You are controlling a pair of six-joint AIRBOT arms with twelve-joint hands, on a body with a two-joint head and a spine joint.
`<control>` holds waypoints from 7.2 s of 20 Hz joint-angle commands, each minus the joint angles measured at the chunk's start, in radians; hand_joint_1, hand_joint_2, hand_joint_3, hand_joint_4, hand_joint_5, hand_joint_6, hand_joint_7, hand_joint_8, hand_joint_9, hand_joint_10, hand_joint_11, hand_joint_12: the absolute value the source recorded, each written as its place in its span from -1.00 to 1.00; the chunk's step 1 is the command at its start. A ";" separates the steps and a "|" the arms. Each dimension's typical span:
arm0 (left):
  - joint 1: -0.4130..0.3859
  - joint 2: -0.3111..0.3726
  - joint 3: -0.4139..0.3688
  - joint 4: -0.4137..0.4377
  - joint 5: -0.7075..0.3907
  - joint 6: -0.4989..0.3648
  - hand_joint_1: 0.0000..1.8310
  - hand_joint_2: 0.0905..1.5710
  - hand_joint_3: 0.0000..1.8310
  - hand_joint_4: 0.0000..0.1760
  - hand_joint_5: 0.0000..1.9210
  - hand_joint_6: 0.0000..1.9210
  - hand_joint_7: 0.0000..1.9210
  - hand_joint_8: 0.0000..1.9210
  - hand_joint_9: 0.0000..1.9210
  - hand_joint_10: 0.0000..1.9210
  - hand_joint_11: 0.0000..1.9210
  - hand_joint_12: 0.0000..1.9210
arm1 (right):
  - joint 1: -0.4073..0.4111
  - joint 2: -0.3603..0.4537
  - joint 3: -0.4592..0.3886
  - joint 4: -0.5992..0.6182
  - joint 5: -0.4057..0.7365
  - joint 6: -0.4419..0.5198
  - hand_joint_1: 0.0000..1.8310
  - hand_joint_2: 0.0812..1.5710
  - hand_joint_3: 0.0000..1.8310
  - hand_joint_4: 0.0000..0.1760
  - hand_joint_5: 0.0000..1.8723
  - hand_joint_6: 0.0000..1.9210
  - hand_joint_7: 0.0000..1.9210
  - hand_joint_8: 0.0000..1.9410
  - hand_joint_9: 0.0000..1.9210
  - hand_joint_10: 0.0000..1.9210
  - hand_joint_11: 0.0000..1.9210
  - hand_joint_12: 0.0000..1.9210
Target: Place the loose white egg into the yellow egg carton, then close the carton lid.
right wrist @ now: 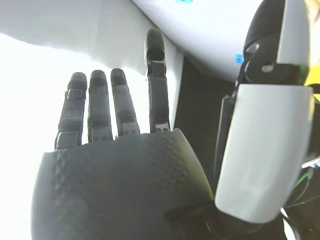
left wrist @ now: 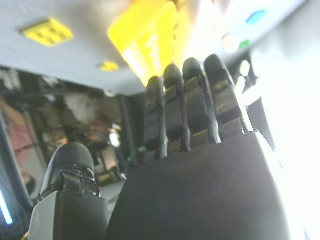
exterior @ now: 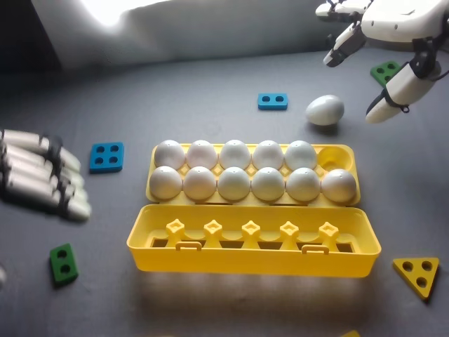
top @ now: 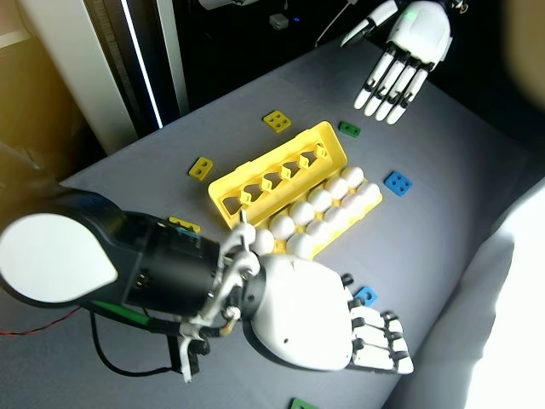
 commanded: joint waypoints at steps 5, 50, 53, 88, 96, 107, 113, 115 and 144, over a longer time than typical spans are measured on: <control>0.031 -0.013 -0.005 -0.080 -0.049 0.009 -1.00 0.46 -1.00 -1.00 -0.64 -1.00 -0.64 -1.00 -0.69 -1.00 -1.00 -0.51 | 0.001 -0.030 0.053 0.023 0.057 -0.001 -0.12 -0.06 -0.99 0.36 -0.21 -0.97 -1.00 -1.00 -1.00 -1.00 -1.00 -1.00; 0.043 -0.095 0.027 -0.054 -0.039 0.098 -1.00 0.45 -1.00 -1.00 -0.58 -1.00 -0.59 -1.00 -0.64 -1.00 -1.00 -0.39 | -0.087 -0.200 0.255 0.068 0.159 -0.005 -0.07 -0.02 -0.99 0.50 0.02 -0.99 -0.85 -1.00 -0.90 -1.00 -1.00 -1.00; 0.043 -0.097 0.027 -0.054 -0.039 0.098 -1.00 0.45 -1.00 -1.00 -0.58 -1.00 -0.59 -1.00 -0.65 -1.00 -1.00 -0.41 | -0.087 -0.201 0.261 0.068 0.163 -0.006 -0.05 -0.02 -1.00 0.34 0.01 -0.99 -0.84 -1.00 -0.90 -1.00 -1.00 -1.00; 0.040 -0.099 0.024 -0.053 -0.039 0.097 -1.00 0.44 -1.00 -1.00 -0.58 -1.00 -0.59 -1.00 -0.65 -1.00 -1.00 -0.43 | -0.111 -0.208 0.265 0.118 0.191 -0.070 -0.08 0.02 -0.99 0.49 0.01 -0.98 -0.81 -0.99 -0.88 -0.99 -1.00 -1.00; 0.039 -0.099 0.024 -0.053 -0.039 0.095 -1.00 0.43 -1.00 -1.00 -0.56 -1.00 -0.57 -1.00 -0.63 -1.00 -1.00 -0.38 | -0.112 -0.208 0.265 0.119 0.193 -0.070 0.03 0.08 -1.00 -0.03 0.20 -0.98 -0.75 -1.00 -0.85 -1.00 -1.00 -1.00; 0.036 -0.099 0.024 -0.053 -0.039 0.094 -1.00 0.44 -1.00 -1.00 -0.56 -1.00 -0.57 -1.00 -0.62 -1.00 -1.00 -0.37 | -0.108 -0.208 0.265 0.119 0.199 -0.073 0.18 0.26 -1.00 1.00 0.26 -0.34 -0.70 -1.00 -0.83 -1.00 -1.00 -1.00; 0.035 -0.099 0.023 -0.053 -0.037 0.093 -1.00 0.44 -1.00 -1.00 -0.55 -1.00 -0.57 -1.00 -0.63 -1.00 -1.00 -0.40 | -0.073 -0.205 0.265 0.119 0.199 -0.073 0.17 0.27 -1.00 1.00 0.25 -0.32 -0.68 -1.00 -0.84 -1.00 -1.00 -1.00; 0.034 -0.099 0.023 -0.053 -0.037 0.093 -1.00 0.44 -1.00 -1.00 -0.55 -1.00 -0.56 -1.00 -0.62 -1.00 -1.00 -0.40 | -0.061 -0.204 0.265 0.119 0.199 -0.073 0.17 0.27 -1.00 1.00 0.25 -0.32 -0.68 -1.00 -0.85 -1.00 -1.00 -1.00; 0.036 -0.091 0.016 -0.053 -0.035 0.093 -1.00 0.43 -1.00 -1.00 -0.56 -1.00 -0.57 -1.00 -0.63 -1.00 -1.00 -0.41 | -0.160 0.063 -0.092 0.320 0.253 0.146 0.19 0.26 -1.00 0.85 0.28 -0.37 -0.70 -1.00 -0.82 -1.00 -1.00 -0.73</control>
